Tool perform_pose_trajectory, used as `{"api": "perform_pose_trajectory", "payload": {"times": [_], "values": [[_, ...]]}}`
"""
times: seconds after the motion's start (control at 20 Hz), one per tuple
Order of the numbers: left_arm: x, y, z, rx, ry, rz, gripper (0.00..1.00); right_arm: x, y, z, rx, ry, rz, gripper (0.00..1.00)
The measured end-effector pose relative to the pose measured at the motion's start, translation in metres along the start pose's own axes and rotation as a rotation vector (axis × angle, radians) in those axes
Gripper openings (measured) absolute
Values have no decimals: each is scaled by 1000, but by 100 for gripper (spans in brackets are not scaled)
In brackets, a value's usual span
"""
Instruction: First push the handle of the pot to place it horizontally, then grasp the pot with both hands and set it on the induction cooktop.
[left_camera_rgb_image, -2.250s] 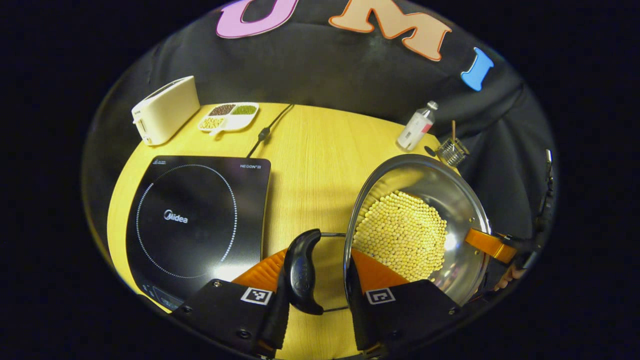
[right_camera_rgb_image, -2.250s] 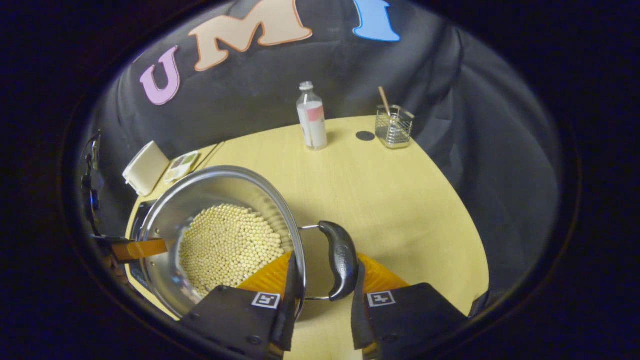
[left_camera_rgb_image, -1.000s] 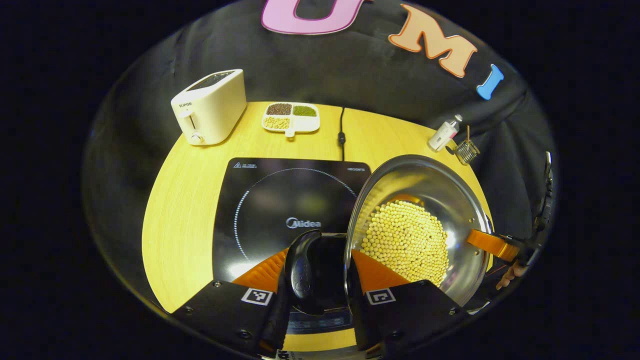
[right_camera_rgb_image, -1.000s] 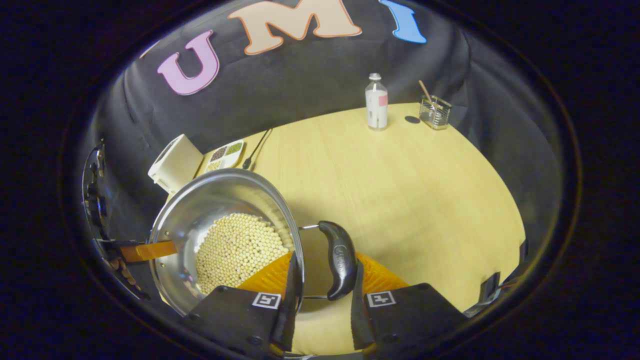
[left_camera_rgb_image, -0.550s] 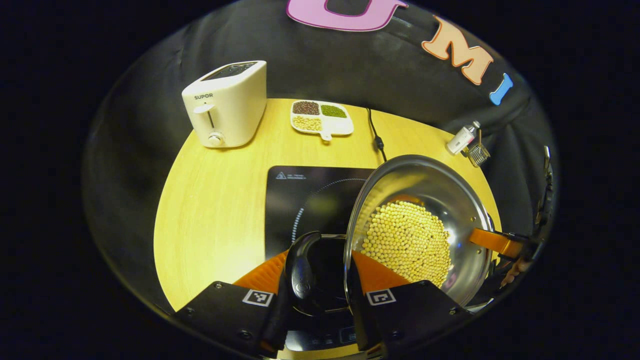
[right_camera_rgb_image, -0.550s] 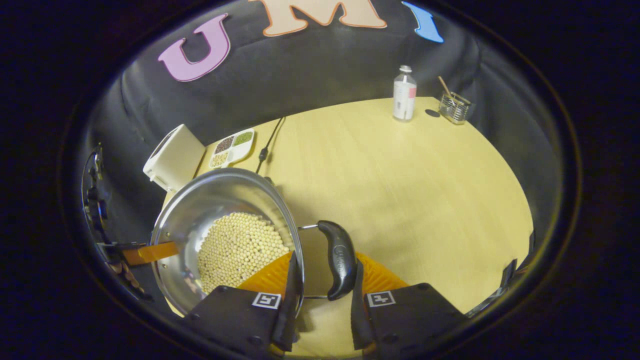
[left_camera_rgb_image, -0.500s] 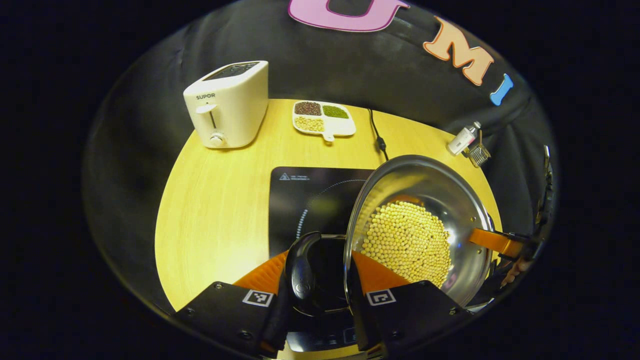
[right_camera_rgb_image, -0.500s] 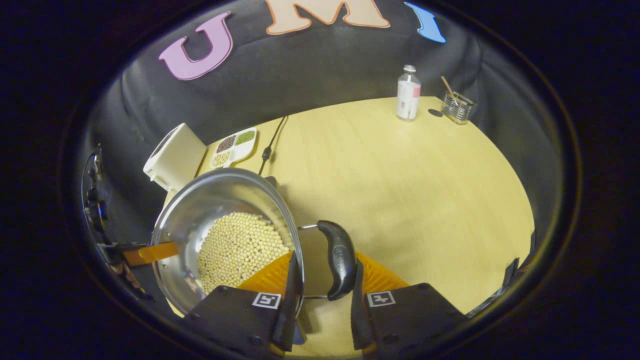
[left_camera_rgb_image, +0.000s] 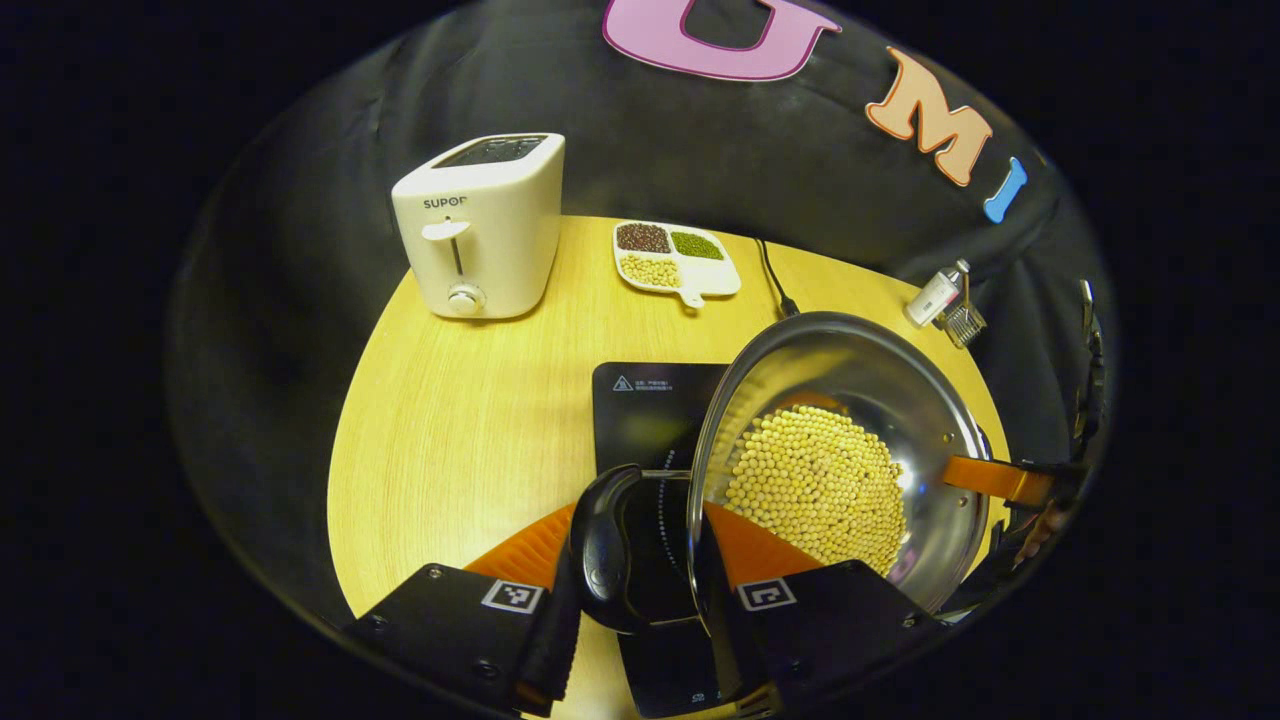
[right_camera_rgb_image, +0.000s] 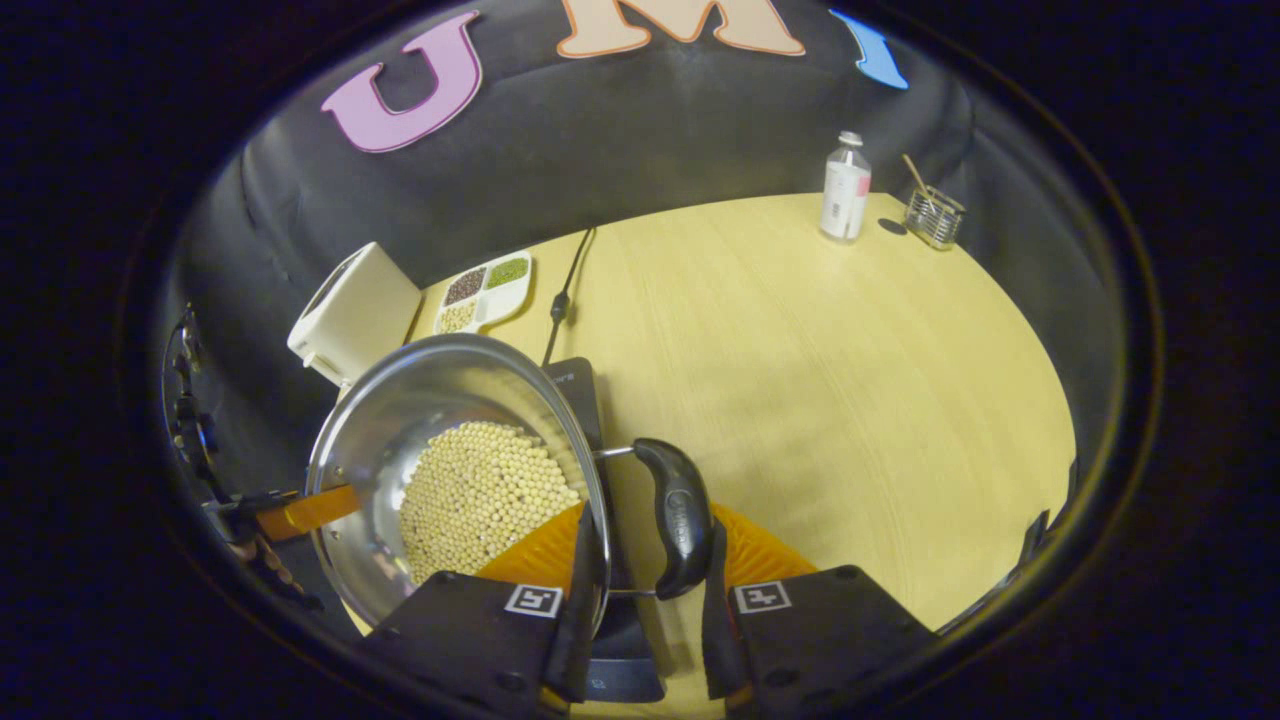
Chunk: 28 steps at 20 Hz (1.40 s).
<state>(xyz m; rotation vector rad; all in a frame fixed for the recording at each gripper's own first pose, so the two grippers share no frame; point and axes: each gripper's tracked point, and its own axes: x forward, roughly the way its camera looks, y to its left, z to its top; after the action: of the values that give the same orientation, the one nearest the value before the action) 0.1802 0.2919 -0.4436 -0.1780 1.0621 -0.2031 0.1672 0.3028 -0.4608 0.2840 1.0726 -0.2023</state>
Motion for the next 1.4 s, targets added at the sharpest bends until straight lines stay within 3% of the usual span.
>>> {"api": "perform_pose_trajectory", "payload": {"times": [0.25, 0.4, 0.45, 0.5, 0.55, 0.6, 0.7, 0.8, 0.85, 0.9, 1.1, 1.25, 1.4], "values": [[2, 10, -1, 39, 11, 77, 68, 4, 10, 5, 3, -19, 33, 46], [-4, 9, 5, 67, -46, 123, 72, -1, 6, 15, -11, -63, 46, 73], [-7, 8, 5, 65, -52, 132, 80, -3, 3, 16, -13, -69, 47, 69], [-10, 7, 6, 59, -62, 140, 76, -6, 1, 18, -10, -80, 49, 70], [-14, 6, 10, 54, -80, 145, 82, -9, -1, 19, -10, -93, 54, 73], [-19, 5, 12, 52, -96, 152, 78, -12, -3, 20, -15, -103, 58, 84], [-30, 3, 13, 45, -121, 176, 79, -20, -5, 20, -23, -113, 79, 96], [-44, 0, 14, 35, -149, 206, 80, -30, -9, 25, -22, -141, 99, 92], [-52, -3, 15, 31, -171, 222, 86, -36, -13, 27, -22, -157, 109, 93], [-60, -8, 15, 33, -187, 233, 81, -43, -16, 29, -22, -170, 119, 94], [-101, -43, 30, 128, -307, 280, 86, -70, -39, 38, -16, -226, 160, 95], [-146, -81, 49, 222, -446, 342, 86, -95, -69, 42, -22, -266, 191, 97], [-185, -138, 43, 246, -540, 358, 86, -127, -106, 53, -33, -341, 216, 94]]}}
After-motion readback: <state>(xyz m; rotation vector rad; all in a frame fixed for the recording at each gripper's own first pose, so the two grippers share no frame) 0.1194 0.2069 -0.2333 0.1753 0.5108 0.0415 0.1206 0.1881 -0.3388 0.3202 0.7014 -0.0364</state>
